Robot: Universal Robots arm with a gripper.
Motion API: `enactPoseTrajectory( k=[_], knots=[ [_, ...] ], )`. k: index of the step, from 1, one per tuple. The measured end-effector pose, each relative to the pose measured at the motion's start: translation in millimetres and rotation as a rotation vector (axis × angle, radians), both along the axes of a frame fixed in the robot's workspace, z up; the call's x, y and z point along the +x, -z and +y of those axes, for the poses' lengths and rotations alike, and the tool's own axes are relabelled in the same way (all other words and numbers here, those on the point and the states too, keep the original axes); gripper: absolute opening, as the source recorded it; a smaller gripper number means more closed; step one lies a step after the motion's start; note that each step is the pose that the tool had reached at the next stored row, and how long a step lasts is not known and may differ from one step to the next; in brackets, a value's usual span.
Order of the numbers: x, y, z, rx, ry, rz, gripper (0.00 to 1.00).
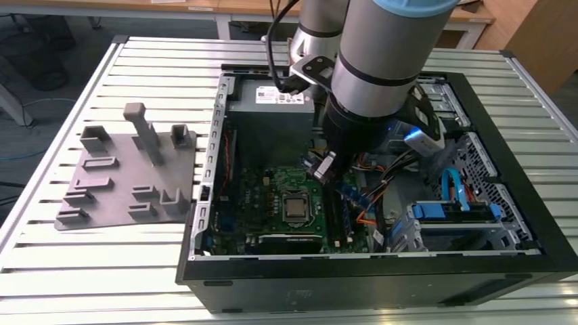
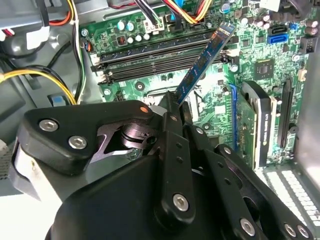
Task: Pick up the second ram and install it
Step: 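Insert the second ram into the second slot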
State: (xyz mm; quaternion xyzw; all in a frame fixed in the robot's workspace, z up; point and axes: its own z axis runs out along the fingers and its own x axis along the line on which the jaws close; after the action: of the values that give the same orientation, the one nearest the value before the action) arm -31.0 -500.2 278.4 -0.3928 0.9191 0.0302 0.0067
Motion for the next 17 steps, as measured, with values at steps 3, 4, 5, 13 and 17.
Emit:
enactPoseTrajectory(
  k=[3,4,5,13,17],
  knots=[
    [0.0,0.1,0.0,-0.0002,0.026,-0.0001,0.14],
    [0.0,0.1,0.0,-0.0002,0.034,0.0,0.14],
    [0.0,0.1,0.0,-0.0004,0.042,0.0,0.14],
    [0.0,0.2,0.0,-0.0007,0.108,0.0,0.14],
    [0.0,0.2,0.0,-0.0012,0.141,0.0,0.14]
  ],
)
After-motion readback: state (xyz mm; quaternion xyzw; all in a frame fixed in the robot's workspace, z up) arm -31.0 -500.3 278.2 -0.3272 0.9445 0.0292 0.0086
